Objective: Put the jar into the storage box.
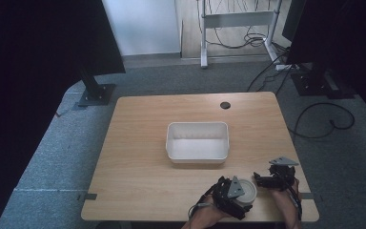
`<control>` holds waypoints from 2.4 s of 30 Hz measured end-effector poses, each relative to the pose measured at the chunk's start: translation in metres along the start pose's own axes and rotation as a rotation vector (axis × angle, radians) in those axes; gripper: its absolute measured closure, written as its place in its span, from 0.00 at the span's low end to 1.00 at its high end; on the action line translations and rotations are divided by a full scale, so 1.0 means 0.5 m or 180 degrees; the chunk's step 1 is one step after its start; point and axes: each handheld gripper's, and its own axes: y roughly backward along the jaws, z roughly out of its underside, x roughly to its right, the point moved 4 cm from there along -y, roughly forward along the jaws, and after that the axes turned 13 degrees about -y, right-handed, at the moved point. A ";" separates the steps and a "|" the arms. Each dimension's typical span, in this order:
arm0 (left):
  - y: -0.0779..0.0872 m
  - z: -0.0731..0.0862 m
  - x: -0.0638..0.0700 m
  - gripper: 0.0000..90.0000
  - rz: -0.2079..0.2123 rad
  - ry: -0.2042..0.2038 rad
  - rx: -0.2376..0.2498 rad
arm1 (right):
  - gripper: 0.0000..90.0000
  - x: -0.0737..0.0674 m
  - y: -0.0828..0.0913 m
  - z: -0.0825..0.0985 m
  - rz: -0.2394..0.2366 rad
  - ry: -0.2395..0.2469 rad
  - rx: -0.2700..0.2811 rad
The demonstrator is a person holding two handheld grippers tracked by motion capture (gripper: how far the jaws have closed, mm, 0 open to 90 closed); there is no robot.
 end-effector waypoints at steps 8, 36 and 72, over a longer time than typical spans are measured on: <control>0.013 -0.004 -0.005 0.11 -0.0044 -0.0005 0.0008 | 0.01 0.000 0.000 0.000 -0.0002 0.0003 0.0000; 0.096 -0.007 -0.090 0.11 -0.0362 0.0058 0.0000 | 0.01 0.000 0.000 0.000 -0.0004 0.0006 -0.0002; 0.157 0.029 -0.185 0.11 -0.0673 0.0236 -0.0074 | 0.01 0.000 0.000 0.000 -0.0005 0.0005 -0.0002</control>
